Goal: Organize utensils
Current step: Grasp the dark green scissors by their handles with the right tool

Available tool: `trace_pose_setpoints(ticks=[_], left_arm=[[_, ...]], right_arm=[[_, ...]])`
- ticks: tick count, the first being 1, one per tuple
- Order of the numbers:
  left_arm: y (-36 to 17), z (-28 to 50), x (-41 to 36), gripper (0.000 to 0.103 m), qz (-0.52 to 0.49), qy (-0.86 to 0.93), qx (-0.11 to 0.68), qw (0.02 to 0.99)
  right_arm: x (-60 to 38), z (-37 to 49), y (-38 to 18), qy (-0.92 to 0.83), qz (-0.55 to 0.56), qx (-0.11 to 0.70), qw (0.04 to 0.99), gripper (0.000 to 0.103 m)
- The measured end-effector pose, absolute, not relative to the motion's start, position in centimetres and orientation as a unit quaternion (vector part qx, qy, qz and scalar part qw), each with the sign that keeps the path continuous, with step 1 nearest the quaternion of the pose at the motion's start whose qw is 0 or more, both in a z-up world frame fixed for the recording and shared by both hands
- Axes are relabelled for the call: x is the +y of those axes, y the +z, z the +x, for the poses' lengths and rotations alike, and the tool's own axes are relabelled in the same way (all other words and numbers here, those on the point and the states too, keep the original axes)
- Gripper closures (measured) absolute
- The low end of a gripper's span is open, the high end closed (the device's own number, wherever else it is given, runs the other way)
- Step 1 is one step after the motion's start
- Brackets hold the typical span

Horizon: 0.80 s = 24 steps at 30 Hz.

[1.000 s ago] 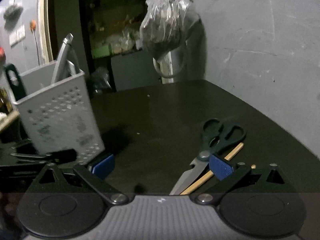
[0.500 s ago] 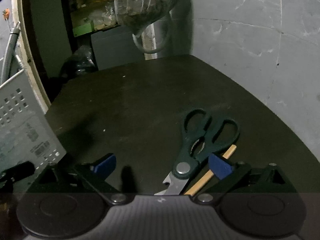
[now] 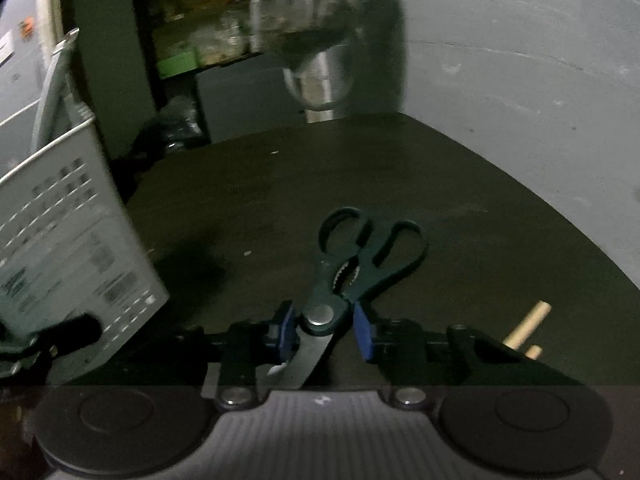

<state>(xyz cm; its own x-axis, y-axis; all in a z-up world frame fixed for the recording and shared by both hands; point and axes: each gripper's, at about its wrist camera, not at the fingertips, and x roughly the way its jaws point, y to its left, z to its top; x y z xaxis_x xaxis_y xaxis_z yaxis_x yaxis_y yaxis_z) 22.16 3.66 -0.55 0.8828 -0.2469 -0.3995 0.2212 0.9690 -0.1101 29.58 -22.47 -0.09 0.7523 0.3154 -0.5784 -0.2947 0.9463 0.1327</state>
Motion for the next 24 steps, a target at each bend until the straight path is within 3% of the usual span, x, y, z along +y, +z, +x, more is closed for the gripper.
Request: trace_pose_setpoints(ticks=[7, 9, 11, 16, 24], left_arm=[[-0.6, 22.3, 3.8, 0.026, -0.032, -0.122, 0.21, 0.97], [-0.6, 22.3, 3.8, 0.026, -0.032, -0.122, 0.21, 0.97], [-0.6, 22.3, 3.8, 0.026, -0.031, -0.122, 0.21, 0.97], [-0.6, 22.3, 3.8, 0.026, -0.032, -0.122, 0.21, 0.97], [-0.7, 22.4, 4.0, 0.026, -0.033, -0.123, 0.21, 0.969]], right_arm=[[-20.7, 27.0, 0.5, 0.218, -0.067, 0.322, 0.919, 0.074], [-20.5, 26.5, 0.9, 0.228, -0.075, 0.329, 0.913, 0.07], [-20.4, 26.7, 1.5, 0.234, -0.072, 0.324, 0.914, 0.058], [-19.6, 29.4, 3.1, 0.229, -0.061, 0.305, 0.922, 0.042], [-18.1, 35.0, 3.0, 0.211, -0.062, 0.33, 0.918, 0.042]])
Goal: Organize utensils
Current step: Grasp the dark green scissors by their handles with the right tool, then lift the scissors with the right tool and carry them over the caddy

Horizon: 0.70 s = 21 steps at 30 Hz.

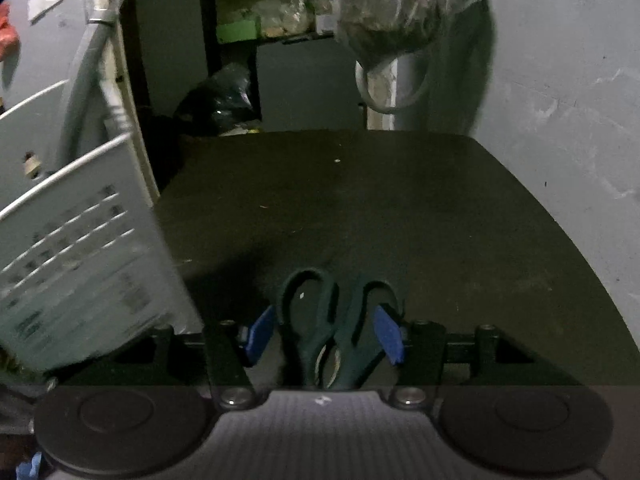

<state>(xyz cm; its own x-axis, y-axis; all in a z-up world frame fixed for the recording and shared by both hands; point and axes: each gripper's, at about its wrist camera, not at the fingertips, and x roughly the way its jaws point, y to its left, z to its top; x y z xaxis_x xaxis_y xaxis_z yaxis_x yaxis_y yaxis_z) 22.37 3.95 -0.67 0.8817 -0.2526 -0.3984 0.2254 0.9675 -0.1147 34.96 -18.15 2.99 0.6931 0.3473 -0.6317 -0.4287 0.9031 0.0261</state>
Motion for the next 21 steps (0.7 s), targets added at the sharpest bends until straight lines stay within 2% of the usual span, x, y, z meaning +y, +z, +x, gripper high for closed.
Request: trace_pose_setpoints(ticks=[5, 10, 12, 21], left_arm=[[-0.8, 22.4, 4.0, 0.026, -0.033, -0.124, 0.209, 0.969], [-0.8, 22.4, 4.0, 0.026, -0.033, -0.123, 0.209, 0.969], [-0.8, 22.5, 4.0, 0.026, -0.032, -0.124, 0.209, 0.969], [-1.0, 22.4, 4.1, 0.026, -0.034, -0.126, 0.209, 0.969]], right_arm=[[-17.7, 36.9, 2.0, 0.206, -0.06, 0.358, 0.909, 0.056], [-17.0, 37.4, 1.7, 0.195, -0.066, 0.356, 0.911, 0.059], [-16.7, 37.4, 1.5, 0.195, -0.066, 0.351, 0.914, 0.069], [-17.5, 37.7, 2.1, 0.203, -0.032, 0.343, 0.917, 0.071]])
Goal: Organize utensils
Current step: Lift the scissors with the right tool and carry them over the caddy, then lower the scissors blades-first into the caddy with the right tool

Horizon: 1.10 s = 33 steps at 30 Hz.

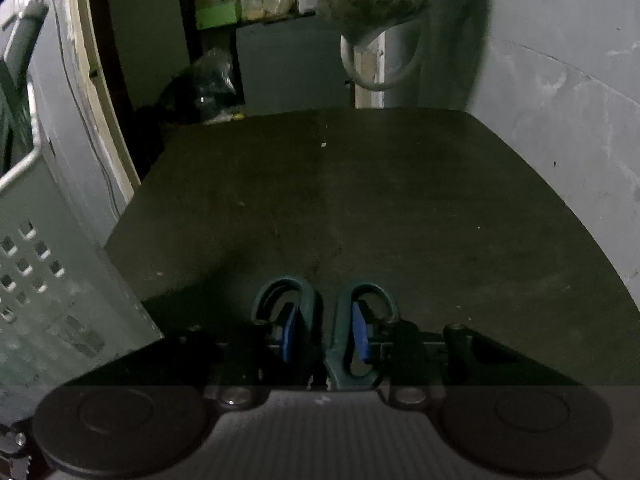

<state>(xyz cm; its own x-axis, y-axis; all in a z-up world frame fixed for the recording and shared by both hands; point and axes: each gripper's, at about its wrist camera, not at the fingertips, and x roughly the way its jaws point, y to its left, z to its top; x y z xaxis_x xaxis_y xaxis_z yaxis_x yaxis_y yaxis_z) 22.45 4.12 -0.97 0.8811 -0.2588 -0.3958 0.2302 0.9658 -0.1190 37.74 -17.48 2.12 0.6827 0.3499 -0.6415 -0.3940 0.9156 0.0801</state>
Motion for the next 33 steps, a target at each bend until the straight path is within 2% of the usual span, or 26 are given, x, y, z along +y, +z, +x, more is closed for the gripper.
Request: trace_pose_setpoints(ticks=[5, 21, 26, 33], left_arm=[[-0.9, 22.4, 4.1, 0.026, -0.034, -0.126, 0.209, 0.969], [-0.8, 22.2, 3.8, 0.026, -0.029, -0.123, 0.209, 0.97], [-0.7, 22.2, 3.8, 0.026, -0.029, -0.123, 0.209, 0.97], [-0.7, 22.1, 3.6, 0.026, -0.028, -0.121, 0.209, 0.97]], right_arm=[[-18.0, 35.7, 3.6, 0.218, -0.025, 0.281, 0.935, 0.071], [-19.4, 27.0, 6.0, 0.209, -0.008, 0.002, 0.978, 0.07], [-19.3, 24.7, 5.6, 0.202, -0.013, -0.05, 0.978, 0.07], [-20.7, 21.8, 5.3, 0.209, 0.004, -0.059, 0.976, 0.07]])
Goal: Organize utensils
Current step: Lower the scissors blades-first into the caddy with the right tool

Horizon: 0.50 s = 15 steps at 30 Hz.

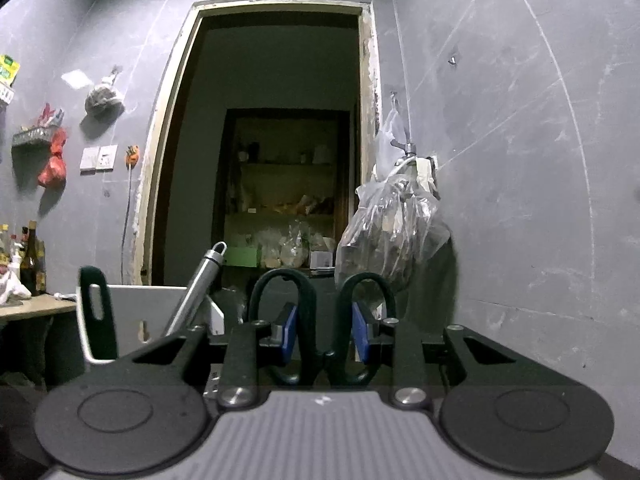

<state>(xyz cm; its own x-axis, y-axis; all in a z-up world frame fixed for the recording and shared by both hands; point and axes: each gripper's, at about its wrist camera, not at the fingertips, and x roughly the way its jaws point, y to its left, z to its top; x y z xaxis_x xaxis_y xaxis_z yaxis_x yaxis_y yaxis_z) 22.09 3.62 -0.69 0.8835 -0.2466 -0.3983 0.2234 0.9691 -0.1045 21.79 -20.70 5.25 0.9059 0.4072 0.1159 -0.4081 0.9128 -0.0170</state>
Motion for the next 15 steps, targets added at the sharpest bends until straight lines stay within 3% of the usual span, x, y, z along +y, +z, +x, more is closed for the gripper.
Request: trace_pose_setpoints(ticks=[15], left_arm=[[-0.6, 21.8, 3.3, 0.026, -0.025, -0.119, 0.209, 0.97]], right_arm=[[-23.0, 20.1, 5.9, 0.233, 0.037, -0.033, 0.971, 0.069]])
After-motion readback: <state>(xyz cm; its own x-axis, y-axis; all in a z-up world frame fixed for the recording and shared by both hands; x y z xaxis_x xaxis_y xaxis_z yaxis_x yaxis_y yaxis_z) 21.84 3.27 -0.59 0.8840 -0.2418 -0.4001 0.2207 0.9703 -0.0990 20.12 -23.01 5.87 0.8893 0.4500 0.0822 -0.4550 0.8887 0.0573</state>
